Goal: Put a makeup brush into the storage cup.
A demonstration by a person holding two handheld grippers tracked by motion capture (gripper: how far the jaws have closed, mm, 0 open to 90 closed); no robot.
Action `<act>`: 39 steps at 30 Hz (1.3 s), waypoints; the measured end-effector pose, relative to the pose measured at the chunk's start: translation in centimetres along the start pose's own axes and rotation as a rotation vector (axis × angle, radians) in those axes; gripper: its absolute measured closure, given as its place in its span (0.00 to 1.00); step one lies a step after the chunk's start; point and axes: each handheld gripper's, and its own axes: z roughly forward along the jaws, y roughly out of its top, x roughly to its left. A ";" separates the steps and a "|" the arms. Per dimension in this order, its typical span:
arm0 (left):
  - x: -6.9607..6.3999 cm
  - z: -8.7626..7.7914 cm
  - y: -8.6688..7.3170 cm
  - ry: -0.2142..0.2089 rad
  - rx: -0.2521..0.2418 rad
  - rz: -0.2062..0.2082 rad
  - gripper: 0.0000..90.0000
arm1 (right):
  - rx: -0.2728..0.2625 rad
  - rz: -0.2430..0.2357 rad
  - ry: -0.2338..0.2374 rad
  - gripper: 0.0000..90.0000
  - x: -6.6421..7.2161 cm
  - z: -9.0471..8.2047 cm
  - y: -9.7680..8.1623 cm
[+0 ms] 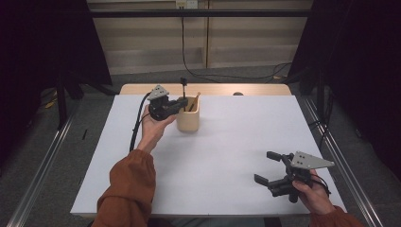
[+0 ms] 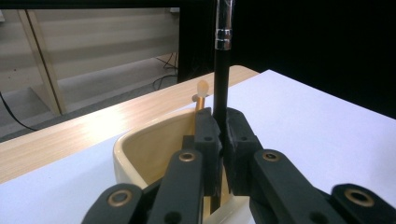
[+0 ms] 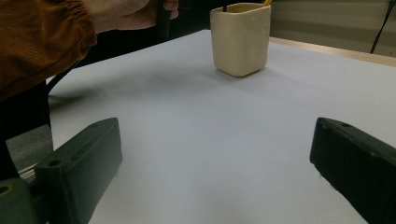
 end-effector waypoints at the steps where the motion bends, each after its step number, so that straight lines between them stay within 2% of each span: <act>1: 0.0 0.0 0.0 0.003 -0.002 -0.002 0.95 | 0.000 0.000 0.000 0.02 0.0 0.0 0.0; 6: 0.0 0.2 -0.2 -0.006 -0.007 -0.014 0.94 | -0.002 -0.001 -0.002 0.02 0.0 0.0 0.0; 8: 0.0 0.2 -0.2 0.005 -0.005 -0.009 0.91 | -0.003 -0.001 -0.001 0.02 0.0 0.0 0.0; 11: -0.1 0.3 -0.2 0.017 -0.006 0.002 0.83 | -0.003 -0.001 -0.001 0.02 0.0 -0.1 0.0; 13: -0.2 0.3 -0.3 0.022 -0.011 -0.001 0.74 | -0.004 0.000 -0.001 0.02 0.0 -0.1 0.0; 20: 0.0 0.2 -0.4 0.051 -0.018 -0.014 0.55 | -0.004 0.002 -0.002 0.02 -0.1 0.0 0.0; 24: 0.2 -0.1 -0.3 0.065 -0.024 -0.019 0.41 | -0.006 0.004 -0.002 0.02 -0.2 -0.1 0.0; 32: 0.6 -0.3 -0.2 0.088 -0.032 -0.042 0.20 | -0.010 0.016 -0.009 0.02 -0.4 -0.2 -0.2; 39: 0.5 -0.5 -0.2 0.082 -0.032 -0.055 0.05 | -0.012 0.019 -0.017 0.02 -0.4 -0.3 -0.2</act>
